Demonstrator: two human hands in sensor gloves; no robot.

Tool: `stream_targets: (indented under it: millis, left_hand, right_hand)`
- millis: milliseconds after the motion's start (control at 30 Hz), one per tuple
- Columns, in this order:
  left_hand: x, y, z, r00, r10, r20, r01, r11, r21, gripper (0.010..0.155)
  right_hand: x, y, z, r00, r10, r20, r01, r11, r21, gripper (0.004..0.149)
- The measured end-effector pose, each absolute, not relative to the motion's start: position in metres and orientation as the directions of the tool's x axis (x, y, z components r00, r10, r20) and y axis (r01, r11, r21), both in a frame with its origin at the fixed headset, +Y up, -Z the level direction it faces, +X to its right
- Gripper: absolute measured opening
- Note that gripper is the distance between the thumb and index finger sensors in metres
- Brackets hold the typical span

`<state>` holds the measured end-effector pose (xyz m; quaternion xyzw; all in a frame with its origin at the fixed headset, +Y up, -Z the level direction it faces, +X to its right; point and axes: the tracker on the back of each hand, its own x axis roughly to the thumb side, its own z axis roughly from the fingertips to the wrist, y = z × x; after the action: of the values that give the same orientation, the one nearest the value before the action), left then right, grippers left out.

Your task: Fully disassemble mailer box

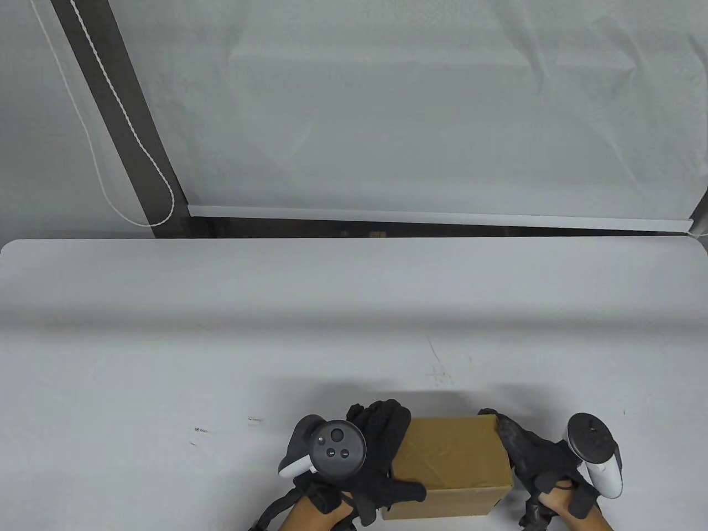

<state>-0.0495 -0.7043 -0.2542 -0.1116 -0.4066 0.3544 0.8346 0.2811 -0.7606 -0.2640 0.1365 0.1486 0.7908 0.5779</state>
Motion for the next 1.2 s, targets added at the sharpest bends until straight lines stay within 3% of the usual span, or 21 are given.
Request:
stream_targets:
  millis: [67, 167, 300, 400, 500, 567, 700, 900, 1000, 1200]
  left_hand:
    - [-0.053, -0.702, -0.255, 0.391, 0.7, 0.598, -0.558, 0.697, -0.45, 0.109]
    - [-0.059, -0.698, -0.255, 0.339, 0.722, 0.603, -0.658, 0.64, -0.397, 0.106]
    - [-0.066, -0.695, -0.254, 0.365, 0.717, 0.594, -0.773, 0.589, -0.236, 0.101]
    - [-0.07, -0.695, -0.253, 0.372, 0.734, 0.568, -0.804, 0.561, -0.198, 0.1]
    - [-0.069, -0.694, -0.252, 0.372, 0.731, 0.572, -0.798, 0.567, -0.205, 0.1]
    - [-0.066, -0.696, -0.252, 0.385, 0.723, 0.574, -0.774, 0.591, -0.227, 0.101]
    - [-0.059, -0.704, -0.253, 0.419, 0.692, 0.587, -0.713, 0.652, -0.259, 0.097]
    - [-0.054, -0.709, -0.255, 0.412, 0.689, 0.596, -0.666, 0.674, -0.318, 0.103]
    - [-0.056, -0.709, -0.256, 0.417, 0.706, 0.573, -0.689, 0.657, -0.308, 0.097]
    - [-0.07, -0.716, -0.267, 0.268, 0.858, 0.437, -0.847, 0.426, -0.318, 0.06]
  right_hand:
    - [0.283, -0.753, -0.263, -0.295, 0.952, 0.077, -0.869, -0.301, 0.394, 0.081]
    - [0.284, -0.733, -0.26, -0.278, 0.93, 0.242, -0.859, -0.354, 0.37, 0.084]
    - [0.271, -0.712, -0.252, -0.068, 0.938, 0.34, -0.832, -0.242, 0.499, 0.094]
    - [0.263, -0.709, -0.249, -0.175, 0.911, 0.374, -0.701, -0.382, 0.602, 0.102]
    - [0.264, -0.709, -0.251, -0.27, 0.873, 0.405, -0.699, -0.467, 0.541, 0.101]
    - [0.267, -0.711, -0.252, -0.322, 0.85, 0.417, -0.736, -0.502, 0.455, 0.092]
    - [0.268, -0.708, -0.251, -0.279, 0.859, 0.43, -0.836, -0.438, 0.331, 0.084]
    - [0.279, -0.694, -0.242, -0.278, 0.818, 0.504, -0.939, -0.343, 0.038, 0.081]
    - [0.283, -0.7, -0.245, -0.151, 0.884, 0.443, -0.974, -0.209, 0.084, 0.081]
    - [0.295, -0.714, -0.254, 0.0, 0.928, 0.372, -0.992, -0.047, 0.118, 0.078]
